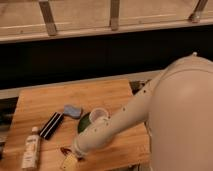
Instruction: Place the pepper in the ceramic cup
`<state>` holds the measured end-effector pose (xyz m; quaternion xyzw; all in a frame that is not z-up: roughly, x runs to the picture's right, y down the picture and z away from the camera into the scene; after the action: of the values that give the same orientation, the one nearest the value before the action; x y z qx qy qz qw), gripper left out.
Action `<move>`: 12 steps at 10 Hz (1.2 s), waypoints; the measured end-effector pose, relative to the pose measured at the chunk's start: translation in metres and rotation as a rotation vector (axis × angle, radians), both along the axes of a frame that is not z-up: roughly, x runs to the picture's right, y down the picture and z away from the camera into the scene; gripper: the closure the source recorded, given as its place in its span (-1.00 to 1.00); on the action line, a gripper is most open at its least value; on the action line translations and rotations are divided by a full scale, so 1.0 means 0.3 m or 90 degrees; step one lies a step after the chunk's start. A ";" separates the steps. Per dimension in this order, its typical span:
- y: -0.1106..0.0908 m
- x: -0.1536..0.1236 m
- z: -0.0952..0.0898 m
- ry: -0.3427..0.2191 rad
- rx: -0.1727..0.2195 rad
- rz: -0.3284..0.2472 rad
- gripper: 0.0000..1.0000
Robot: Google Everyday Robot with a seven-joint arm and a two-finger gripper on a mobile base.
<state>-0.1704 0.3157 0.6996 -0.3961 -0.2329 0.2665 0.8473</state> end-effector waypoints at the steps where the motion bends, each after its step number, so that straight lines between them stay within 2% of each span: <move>1: 0.011 0.010 0.015 -0.007 -0.002 0.009 -0.60; 3: 0.027 0.009 0.039 -0.030 -0.002 0.035 -0.60; 8: 0.067 -0.059 0.048 -0.051 0.003 0.046 -0.60; 12: 0.117 -0.073 0.065 -0.065 0.025 0.076 -0.60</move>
<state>-0.1922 0.3507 0.7190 -0.3782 -0.3039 0.2912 0.8245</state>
